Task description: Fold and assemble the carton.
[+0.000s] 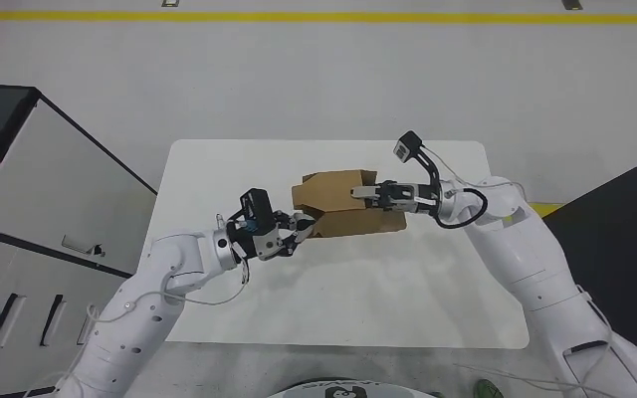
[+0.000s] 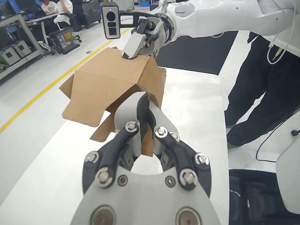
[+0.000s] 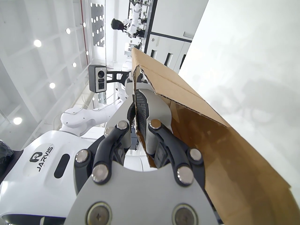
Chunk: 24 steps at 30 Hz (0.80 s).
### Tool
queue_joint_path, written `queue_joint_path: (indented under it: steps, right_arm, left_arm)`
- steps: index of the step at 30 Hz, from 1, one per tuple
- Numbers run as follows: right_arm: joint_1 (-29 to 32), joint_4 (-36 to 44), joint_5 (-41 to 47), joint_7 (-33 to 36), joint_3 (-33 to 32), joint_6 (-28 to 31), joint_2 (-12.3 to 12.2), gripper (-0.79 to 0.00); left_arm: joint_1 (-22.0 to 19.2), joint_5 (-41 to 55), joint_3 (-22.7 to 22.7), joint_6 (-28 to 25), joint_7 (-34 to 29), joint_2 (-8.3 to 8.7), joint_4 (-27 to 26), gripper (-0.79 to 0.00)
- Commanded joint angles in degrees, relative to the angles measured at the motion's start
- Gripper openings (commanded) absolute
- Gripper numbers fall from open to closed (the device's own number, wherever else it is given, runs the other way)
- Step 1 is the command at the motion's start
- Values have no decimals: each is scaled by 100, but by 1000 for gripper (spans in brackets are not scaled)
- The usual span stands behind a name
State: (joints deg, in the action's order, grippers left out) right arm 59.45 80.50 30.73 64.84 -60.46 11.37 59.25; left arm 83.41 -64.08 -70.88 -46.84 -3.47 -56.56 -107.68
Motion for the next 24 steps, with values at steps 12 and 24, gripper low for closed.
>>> queue_joint_path:
  steps: [12,24]
  right_arm:
    - [32,58,-57,-143,100,-51,58,-785]
    - [89,92,-63,-110,29,-46,68,-785]
  left_arm:
    - [-60,-98,151,-30,-15,-16,0,-785]
    - [-47,-229,157,75,29,-18,7,-785]
